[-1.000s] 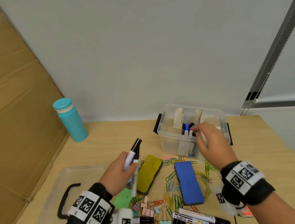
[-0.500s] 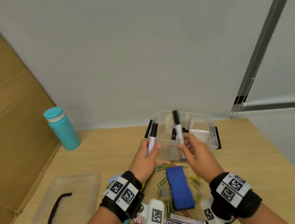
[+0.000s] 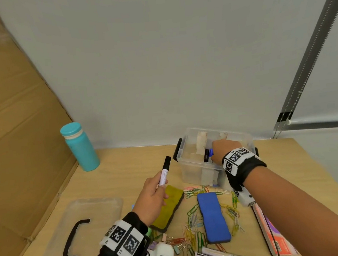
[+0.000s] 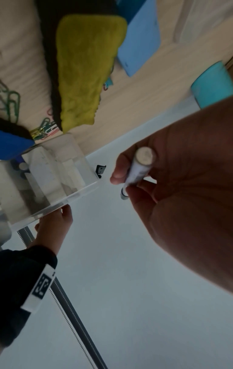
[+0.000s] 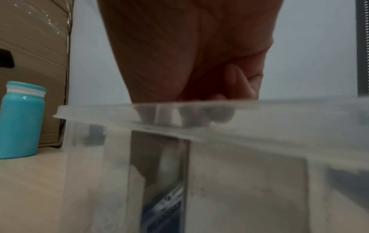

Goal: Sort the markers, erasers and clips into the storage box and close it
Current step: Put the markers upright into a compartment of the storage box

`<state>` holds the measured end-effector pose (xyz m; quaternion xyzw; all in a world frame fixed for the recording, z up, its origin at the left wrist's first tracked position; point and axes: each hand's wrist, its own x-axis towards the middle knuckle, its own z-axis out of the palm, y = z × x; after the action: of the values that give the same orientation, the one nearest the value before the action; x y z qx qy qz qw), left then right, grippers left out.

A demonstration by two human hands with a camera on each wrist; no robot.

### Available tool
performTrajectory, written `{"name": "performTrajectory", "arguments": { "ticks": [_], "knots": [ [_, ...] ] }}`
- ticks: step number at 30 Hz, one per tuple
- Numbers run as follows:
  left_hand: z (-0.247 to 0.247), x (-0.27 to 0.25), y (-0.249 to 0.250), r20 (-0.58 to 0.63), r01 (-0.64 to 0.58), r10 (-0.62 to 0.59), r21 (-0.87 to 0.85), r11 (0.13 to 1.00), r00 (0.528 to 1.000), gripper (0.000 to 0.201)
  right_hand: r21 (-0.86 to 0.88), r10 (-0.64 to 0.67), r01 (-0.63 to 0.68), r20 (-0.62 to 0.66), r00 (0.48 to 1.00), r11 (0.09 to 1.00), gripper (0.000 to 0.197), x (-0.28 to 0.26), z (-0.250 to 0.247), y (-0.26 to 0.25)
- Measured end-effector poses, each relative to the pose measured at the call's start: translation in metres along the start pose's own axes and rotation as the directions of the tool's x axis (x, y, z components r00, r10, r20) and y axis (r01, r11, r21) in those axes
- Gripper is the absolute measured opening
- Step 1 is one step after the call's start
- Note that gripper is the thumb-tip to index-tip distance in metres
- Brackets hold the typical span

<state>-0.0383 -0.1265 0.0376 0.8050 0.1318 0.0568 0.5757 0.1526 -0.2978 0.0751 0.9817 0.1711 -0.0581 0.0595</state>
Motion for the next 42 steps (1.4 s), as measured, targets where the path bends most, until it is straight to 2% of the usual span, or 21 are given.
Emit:
{"name": "performTrajectory", "arguments": {
  "ticks": [3,5,7,9,11,13,15,17,19,21,24,26,28,30,34,36,39,42],
  "knots": [
    [-0.005,-0.001,-0.003,0.015,-0.002,0.002,-0.016,1.0,1.0,0.044,-0.01,-0.033,0.033,-0.02,0.999,0.999,0.018,-0.001,0.002,0.005],
    [-0.005,-0.002,-0.006,0.025,0.0,0.001,-0.025,1.0,1.0,0.043,0.112,-0.017,0.034,-0.153,0.988,0.993,0.02,-0.011,0.006,0.017],
    [-0.003,-0.004,-0.008,0.019,-0.004,0.004,-0.032,0.999,1.0,0.042,0.254,0.058,0.031,-0.335,0.941,0.967,0.02,-0.028,0.016,0.036],
    [0.003,-0.006,-0.005,-0.004,-0.03,0.03,-0.004,1.0,1.0,0.039,0.285,0.123,0.009,-0.441,0.889,0.958,0.026,-0.047,0.032,0.053],
    [0.013,-0.008,0.005,-0.028,-0.096,0.098,0.051,0.994,0.995,0.037,0.298,0.184,-0.062,-0.403,0.897,0.953,0.046,-0.059,0.05,0.066],
    [0.028,-0.005,0.02,-0.033,-0.185,0.192,0.148,0.972,0.981,0.039,0.391,0.223,-0.1,-0.283,0.933,0.915,0.06,-0.063,0.065,0.072],
    [0.049,0.005,0.04,0.004,-0.26,0.268,0.262,0.929,0.963,0.043,0.498,0.219,-0.087,-0.212,0.952,0.863,0.064,-0.062,0.076,0.072],
    [0.072,0.022,0.061,0.062,-0.271,0.267,0.367,0.89,0.962,0.047,0.537,0.218,-0.064,-0.229,0.949,0.841,0.064,-0.06,0.082,0.069],
    [0.097,0.047,0.077,0.126,-0.271,0.241,0.541,0.796,0.962,0.051,0.551,0.233,-0.057,-0.254,0.939,0.832,0.063,-0.059,0.083,0.068],
    [0.121,0.073,0.087,0.16,-0.246,0.189,0.712,0.657,0.969,0.056,0.549,0.241,-0.061,-0.262,0.935,0.833,0.063,-0.059,0.082,0.067],
    [0.146,0.105,0.093,0.137,-0.146,0.051,0.881,0.451,0.989,0.057,0.536,0.235,-0.066,-0.254,0.938,0.842,0.064,-0.059,0.08,0.067],
    [0.153,0.115,0.091,0.095,-0.079,-0.021,0.917,0.391,0.995,0.055,0.527,0.231,-0.075,-0.237,0.944,0.847,0.064,-0.06,0.078,0.067],
    [0.155,0.118,0.089,0.08,-0.057,-0.041,0.915,0.4,0.996,0.052,0.52,0.226,-0.074,-0.235,0.945,0.851,0.064,-0.061,0.077,0.067],
    [0.149,0.113,0.09,0.084,-0.076,0.003,0.892,0.445,0.996,0.046,0.513,0.227,-0.072,-0.246,0.943,0.855,0.064,-0.061,0.076,0.068],
    [0.117,0.084,0.09,0.078,-0.149,0.138,0.756,0.637,0.987,0.047,0.499,0.222,-0.062,-0.268,0.937,0.864,0.064,-0.063,0.077,0.068],
    [0.095,0.065,0.081,0.044,-0.179,0.206,0.69,0.701,0.977,0.048,0.507,0.221,-0.054,-0.275,0.936,0.86,0.063,-0.062,0.078,0.069],
    [0.061,0.033,0.056,0.022,-0.203,0.247,0.644,0.738,0.969,0.04,0.523,0.22,-0.044,-0.279,0.935,0.851,0.063,-0.061,0.08,0.07],
    [0.03,0.002,0.029,0.041,-0.159,0.178,0.669,0.726,0.983,0.033,0.542,0.219,-0.039,-0.271,0.937,0.839,0.062,-0.063,0.081,0.07]
  ]
}}
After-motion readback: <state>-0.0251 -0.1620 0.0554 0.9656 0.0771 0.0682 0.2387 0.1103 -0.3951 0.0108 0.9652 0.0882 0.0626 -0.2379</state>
